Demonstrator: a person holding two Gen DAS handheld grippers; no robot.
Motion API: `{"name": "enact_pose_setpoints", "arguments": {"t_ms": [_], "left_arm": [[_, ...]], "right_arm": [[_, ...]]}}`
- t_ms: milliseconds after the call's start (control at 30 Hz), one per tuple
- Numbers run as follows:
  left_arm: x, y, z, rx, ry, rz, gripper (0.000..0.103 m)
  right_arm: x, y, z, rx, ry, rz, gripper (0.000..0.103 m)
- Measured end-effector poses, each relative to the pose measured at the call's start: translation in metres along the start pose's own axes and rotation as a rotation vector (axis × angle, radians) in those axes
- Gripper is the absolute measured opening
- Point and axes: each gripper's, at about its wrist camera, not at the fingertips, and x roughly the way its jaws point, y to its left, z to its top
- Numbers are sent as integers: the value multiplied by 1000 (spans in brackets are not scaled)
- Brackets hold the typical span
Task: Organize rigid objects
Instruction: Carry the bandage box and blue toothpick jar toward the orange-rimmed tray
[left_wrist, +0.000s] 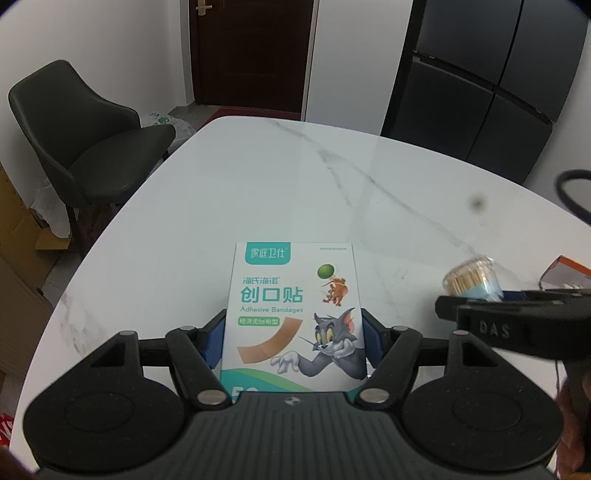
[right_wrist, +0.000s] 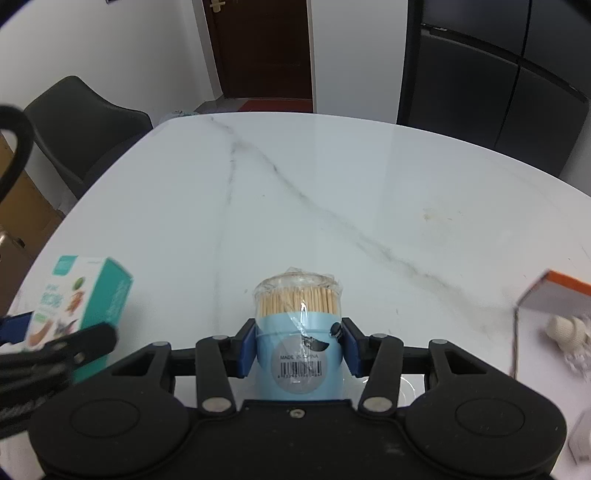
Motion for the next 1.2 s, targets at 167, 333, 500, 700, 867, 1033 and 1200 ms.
{"name": "enact_pose_setpoints", "arguments": {"t_ms": [167,333,500,700,867,1033,1200], "left_arm": [[-19,-9,-5,3,-18,-1,71],[-41,-22,-14,10,-27,-2,71],[-62,-34,-21,24,-49,6,71],[-87,-46,-29,29,-64,10,71],[-105,-55,-39,37,-71,22,71],[-117,-58,-44,32,-86,23,71],[-125,-63,-47,30,-102,32,71]], "right_arm": [[-37,-5,-14,37,-32,4,57],[-68,-9,-26,54,-35,-11,57],[-95,-15,-39,57,-41,-54,57],[-123,-28,-53,75,-49,-46,57],[-147,-35,-64,70,-63,-42,57],[-165,-42,-75,69,-72,-42,57],[-181,-46,-89,59,-77,-42,57]]}}
